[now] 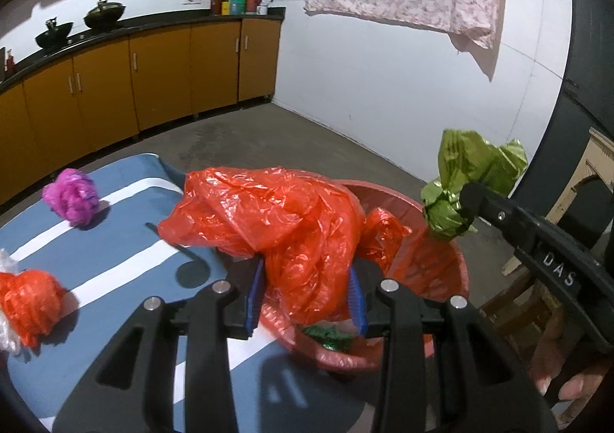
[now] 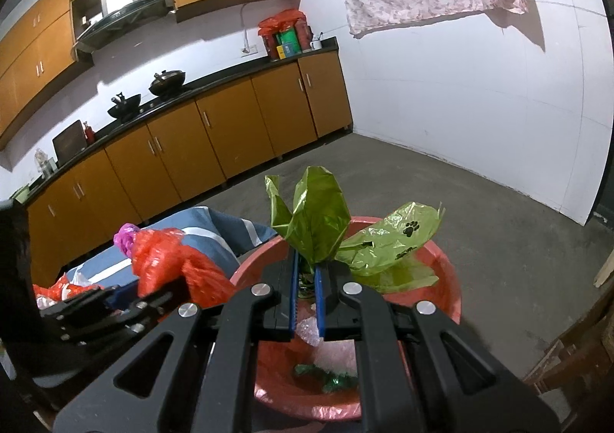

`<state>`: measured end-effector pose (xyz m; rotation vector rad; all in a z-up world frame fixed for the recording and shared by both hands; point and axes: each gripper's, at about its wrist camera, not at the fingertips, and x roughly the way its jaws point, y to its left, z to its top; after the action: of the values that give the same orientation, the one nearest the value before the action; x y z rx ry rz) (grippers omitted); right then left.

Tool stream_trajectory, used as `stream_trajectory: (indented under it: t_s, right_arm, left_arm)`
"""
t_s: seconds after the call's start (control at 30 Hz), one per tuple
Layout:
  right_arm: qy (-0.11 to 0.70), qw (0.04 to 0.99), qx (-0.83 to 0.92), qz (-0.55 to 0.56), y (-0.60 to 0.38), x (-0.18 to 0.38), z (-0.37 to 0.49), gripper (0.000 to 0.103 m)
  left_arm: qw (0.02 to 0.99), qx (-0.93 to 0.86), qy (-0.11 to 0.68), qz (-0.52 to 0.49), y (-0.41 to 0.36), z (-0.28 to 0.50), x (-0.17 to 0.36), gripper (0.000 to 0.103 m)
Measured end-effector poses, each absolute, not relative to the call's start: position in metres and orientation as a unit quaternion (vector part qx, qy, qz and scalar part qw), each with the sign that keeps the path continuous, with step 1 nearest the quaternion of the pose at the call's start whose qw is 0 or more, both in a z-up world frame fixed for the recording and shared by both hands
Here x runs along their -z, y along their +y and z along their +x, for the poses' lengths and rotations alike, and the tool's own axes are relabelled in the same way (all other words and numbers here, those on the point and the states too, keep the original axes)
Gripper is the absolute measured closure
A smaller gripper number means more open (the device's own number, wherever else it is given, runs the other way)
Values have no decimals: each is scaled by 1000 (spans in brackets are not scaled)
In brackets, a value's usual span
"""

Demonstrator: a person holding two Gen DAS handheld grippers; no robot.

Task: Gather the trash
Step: 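Carry the red bag and green bags over the basket and lower them in, then move both tools back to the mat toward the red bags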

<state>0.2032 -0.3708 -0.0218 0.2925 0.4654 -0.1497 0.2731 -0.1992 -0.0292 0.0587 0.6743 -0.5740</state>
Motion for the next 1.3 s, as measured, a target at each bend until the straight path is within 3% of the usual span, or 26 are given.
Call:
stream_trajectory:
  t_s: [0.23, 0.43, 0.53, 0.6, 1.03, 1.2, 1.3]
  right_arm:
    - [222, 957, 72, 172, -386, 22, 210, 96]
    - [210, 957, 53, 191, -391, 17, 212, 94]
    - [211, 956, 53, 196, -398, 18, 215, 82]
    - [211, 955, 55, 203, -400, 19, 213, 68]
    - [201, 957, 84, 192, -401, 13, 191, 39]
    - [177, 962, 107, 177, -392, 8, 179, 4]
    - [179, 964, 111, 164, -384, 7, 179, 2]
  left_arm:
    - [896, 293, 333, 30, -219, 287, 40, 65]
    - [896, 293, 333, 29, -224, 293, 45, 50]
    - [895, 286, 341, 24, -219, 296, 50, 43]
    - [895, 284, 345, 20, -215, 297, 52, 40]
    - [913, 244, 326, 5, -181, 289, 39, 20]
    - [928, 204, 310, 12, -154, 274, 31, 8]
    - [935, 178, 306, 15, -129, 263, 30, 4]
